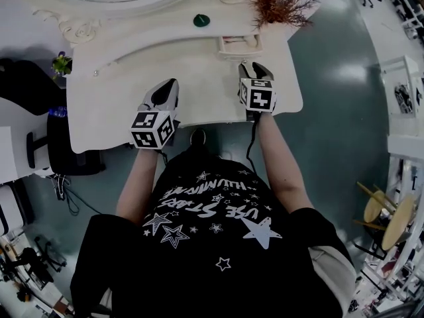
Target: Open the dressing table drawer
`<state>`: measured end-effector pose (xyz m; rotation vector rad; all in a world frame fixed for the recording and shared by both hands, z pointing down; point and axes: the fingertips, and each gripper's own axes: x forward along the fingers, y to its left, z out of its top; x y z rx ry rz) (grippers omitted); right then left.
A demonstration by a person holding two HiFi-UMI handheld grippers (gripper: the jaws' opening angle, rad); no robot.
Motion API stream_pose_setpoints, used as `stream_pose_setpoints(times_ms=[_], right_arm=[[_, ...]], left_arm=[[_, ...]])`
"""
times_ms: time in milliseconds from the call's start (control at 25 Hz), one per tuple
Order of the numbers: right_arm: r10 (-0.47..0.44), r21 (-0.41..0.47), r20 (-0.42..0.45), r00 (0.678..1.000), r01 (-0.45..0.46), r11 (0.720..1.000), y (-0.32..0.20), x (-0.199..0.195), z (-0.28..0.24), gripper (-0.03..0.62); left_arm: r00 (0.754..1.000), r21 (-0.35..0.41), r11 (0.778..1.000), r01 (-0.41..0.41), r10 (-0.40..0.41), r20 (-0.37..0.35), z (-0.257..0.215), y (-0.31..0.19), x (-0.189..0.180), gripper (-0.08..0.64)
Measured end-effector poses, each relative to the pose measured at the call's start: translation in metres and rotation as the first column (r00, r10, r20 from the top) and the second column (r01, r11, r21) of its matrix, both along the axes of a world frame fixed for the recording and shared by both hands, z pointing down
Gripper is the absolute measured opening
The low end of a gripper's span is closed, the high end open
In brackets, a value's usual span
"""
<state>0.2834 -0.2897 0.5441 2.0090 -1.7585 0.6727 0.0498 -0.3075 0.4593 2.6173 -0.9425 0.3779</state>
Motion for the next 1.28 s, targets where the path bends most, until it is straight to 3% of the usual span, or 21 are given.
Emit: stream_pose_setpoints(times_ms=[280, 600, 880, 1280], right_arm=[[-0.05, 0.069, 0.001, 0.999, 0.05, 0.996, 0.038, -0.01, -0.034, 0.184], [-0.102, 0.126, 0.035, 0.994, 0.097, 0.987, 0.074, -0.041, -0.047, 0.161], [-0.112, 0.136, 0.072, 0.991, 0.101, 0.986, 0.097, -0.064, -0.04, 0.029], [-0.167, 0.128, 0.031, 0.985, 0.162, 0.978, 0.143, -0.135, -0.059, 0.028]], left_arm=[[0.998, 0.03, 0.998, 0.062, -0.062, -0.003, -0.016, 0.047, -0.015, 0.002], [0.995, 0.012, 0.995, 0.104, -0.104, 0.005, -0.008, 0.105, -0.039, 0.002], [0.994, -0.016, 0.994, 0.11, -0.11, 0.011, 0.008, 0.132, -0.055, 0.002], [0.99, -0.011, 0.99, 0.138, -0.138, 0.017, 0.002, 0.184, -0.129, 0.002]])
